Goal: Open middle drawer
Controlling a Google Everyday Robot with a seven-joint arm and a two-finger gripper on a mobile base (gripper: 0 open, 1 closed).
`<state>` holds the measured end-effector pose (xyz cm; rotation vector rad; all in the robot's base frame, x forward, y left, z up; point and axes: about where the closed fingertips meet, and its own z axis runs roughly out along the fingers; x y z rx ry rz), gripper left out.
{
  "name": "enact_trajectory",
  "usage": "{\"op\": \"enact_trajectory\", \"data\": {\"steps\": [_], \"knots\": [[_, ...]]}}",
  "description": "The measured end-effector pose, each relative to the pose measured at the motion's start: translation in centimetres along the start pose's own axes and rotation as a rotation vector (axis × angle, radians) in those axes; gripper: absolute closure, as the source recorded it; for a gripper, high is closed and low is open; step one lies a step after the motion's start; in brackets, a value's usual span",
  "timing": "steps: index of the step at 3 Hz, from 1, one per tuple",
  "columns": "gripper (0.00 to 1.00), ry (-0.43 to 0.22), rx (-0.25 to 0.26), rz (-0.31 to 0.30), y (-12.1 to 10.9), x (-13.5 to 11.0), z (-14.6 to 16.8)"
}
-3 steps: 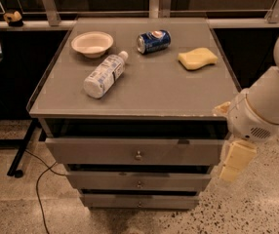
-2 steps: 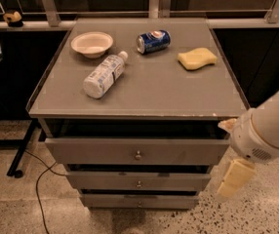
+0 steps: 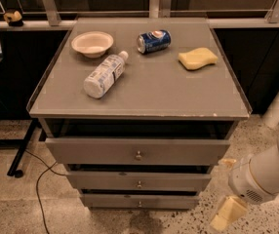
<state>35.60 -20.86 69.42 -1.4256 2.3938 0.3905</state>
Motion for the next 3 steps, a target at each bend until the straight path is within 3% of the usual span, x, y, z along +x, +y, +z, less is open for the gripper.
{"op": "enact_trajectory", "data": {"steps": [1, 2, 3], "knots": [[0.00, -0.024, -0.085, 0.037, 0.23, 2.10, 4.07], [0.00, -0.026, -0.101, 0.043, 0.32, 2.34, 4.69], [0.00, -0.036, -0.036, 0.056, 0.73, 2.39, 3.93]]}}
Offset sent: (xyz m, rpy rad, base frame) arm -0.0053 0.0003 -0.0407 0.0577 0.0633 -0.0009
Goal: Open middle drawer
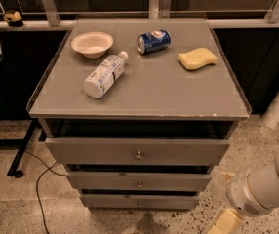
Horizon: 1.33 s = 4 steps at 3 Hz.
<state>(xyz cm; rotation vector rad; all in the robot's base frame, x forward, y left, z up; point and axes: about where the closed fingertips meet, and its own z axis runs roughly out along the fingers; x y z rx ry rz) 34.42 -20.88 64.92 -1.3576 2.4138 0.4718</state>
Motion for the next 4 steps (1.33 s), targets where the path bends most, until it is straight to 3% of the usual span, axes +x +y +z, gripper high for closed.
{"op": "enact_trajectory", "data": {"steps": [1, 2, 3, 4], "knots": [[0.00, -0.060, 0.054, 0.112, -0.2, 2.1, 2.1], [0.00, -0.152, 0.075, 0.190, -1.5, 3.2, 5.3], [0.00, -0.219, 0.053, 0.203, -2.7, 2.6, 8.3], [0.00, -0.250, -0.007, 0.190, -3.6, 1.6, 11.0]]}}
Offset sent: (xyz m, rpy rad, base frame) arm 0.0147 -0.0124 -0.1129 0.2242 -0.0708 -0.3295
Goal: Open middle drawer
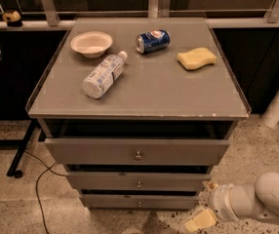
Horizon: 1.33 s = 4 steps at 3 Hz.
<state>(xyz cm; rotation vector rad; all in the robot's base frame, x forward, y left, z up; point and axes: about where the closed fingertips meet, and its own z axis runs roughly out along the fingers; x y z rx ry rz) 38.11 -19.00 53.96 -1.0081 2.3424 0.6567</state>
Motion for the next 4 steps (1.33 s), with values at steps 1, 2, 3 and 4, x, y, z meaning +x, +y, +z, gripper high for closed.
{"op": "enact_trajectory", "data": {"steps": [1, 2, 3, 4], "knots": [[0.19, -0.002, -0.006, 0.005, 0.0, 0.1, 0.3], [0.42, -0.002, -0.006, 0.005, 0.0, 0.1, 0.3], [0.65, -0.002, -0.006, 0.005, 0.0, 0.1, 0.3], [0.89, -0.051, -0.014, 0.042, -0.2, 0.0, 1.9]]}}
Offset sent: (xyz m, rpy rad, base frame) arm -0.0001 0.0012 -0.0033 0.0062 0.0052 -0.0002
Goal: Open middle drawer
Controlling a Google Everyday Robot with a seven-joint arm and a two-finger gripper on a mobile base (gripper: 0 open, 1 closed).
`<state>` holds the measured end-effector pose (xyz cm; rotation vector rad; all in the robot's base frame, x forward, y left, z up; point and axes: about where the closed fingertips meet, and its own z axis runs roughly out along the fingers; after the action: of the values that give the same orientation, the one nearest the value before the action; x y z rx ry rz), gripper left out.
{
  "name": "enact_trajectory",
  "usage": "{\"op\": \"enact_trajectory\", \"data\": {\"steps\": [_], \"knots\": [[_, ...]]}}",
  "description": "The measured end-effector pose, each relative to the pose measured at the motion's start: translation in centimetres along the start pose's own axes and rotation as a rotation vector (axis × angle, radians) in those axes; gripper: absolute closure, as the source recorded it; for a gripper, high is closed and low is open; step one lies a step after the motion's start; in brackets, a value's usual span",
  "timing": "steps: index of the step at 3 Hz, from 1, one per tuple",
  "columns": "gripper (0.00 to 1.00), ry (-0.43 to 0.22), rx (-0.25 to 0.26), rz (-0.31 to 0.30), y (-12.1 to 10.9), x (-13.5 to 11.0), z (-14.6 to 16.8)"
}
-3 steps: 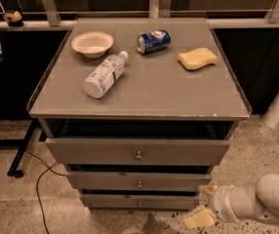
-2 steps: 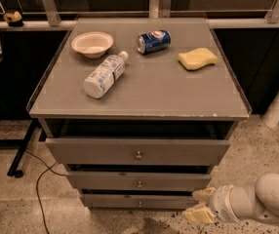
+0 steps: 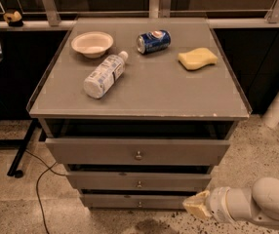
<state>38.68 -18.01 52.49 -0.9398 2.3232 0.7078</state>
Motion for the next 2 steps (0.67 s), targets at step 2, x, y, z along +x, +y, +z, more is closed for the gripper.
{"op": "enact_trajectory", "data": {"steps": [2], "knots": [[1.00, -0.194, -0.035, 0.130, -4.5, -3.4, 8.5]]}}
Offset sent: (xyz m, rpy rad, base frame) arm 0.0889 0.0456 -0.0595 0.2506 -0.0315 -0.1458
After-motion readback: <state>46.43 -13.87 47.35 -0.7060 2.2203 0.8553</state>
